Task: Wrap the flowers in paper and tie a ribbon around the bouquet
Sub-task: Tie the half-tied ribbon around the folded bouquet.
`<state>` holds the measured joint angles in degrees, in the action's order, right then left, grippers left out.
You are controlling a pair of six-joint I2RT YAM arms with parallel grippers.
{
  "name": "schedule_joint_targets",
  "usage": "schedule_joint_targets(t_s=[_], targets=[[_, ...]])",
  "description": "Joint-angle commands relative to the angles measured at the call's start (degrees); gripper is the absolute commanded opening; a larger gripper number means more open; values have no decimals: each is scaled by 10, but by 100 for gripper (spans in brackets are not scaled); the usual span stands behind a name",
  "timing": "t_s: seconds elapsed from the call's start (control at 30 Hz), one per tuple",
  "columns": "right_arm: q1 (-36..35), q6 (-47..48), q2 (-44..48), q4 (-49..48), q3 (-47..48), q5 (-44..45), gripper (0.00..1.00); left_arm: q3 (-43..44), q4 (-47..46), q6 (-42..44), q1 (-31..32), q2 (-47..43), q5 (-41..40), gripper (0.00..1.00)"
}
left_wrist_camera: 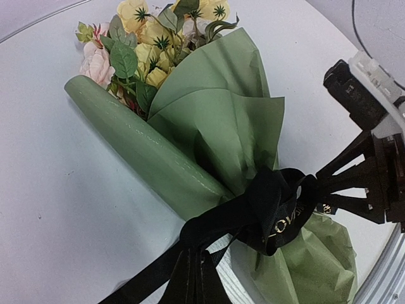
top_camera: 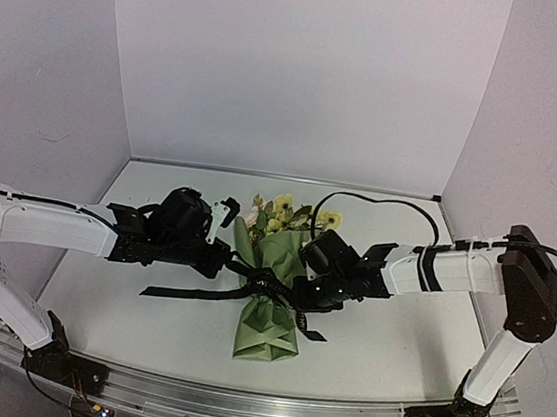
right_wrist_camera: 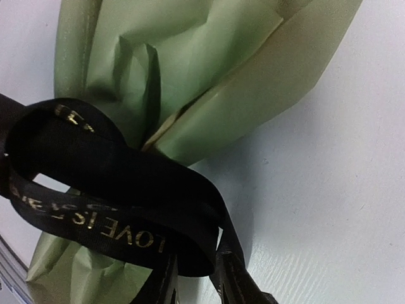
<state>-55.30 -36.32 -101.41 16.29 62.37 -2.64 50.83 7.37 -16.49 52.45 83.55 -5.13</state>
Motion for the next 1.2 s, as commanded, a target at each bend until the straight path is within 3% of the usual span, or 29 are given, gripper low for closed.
schedule_joint_targets(t_s=[0.0,0.13,0.3,0.73,1.17], targets=[[-3,-10,-23,-4,23,2,24,18,-21,1,2,-2,1,0],[-3,-10,-28,-7,23,10,19,19,-20,2,2,-3,0,0],[-3,2,-11,1,18,25,0,12,-21,-2,2,-8,-5,0],[-3,126,56,125,23,109,0,-24,-26,-30,1,-21,-36,0],[4,187,51,165,35,135,0,-57,-16,-72,-3,-32,-92,0]])
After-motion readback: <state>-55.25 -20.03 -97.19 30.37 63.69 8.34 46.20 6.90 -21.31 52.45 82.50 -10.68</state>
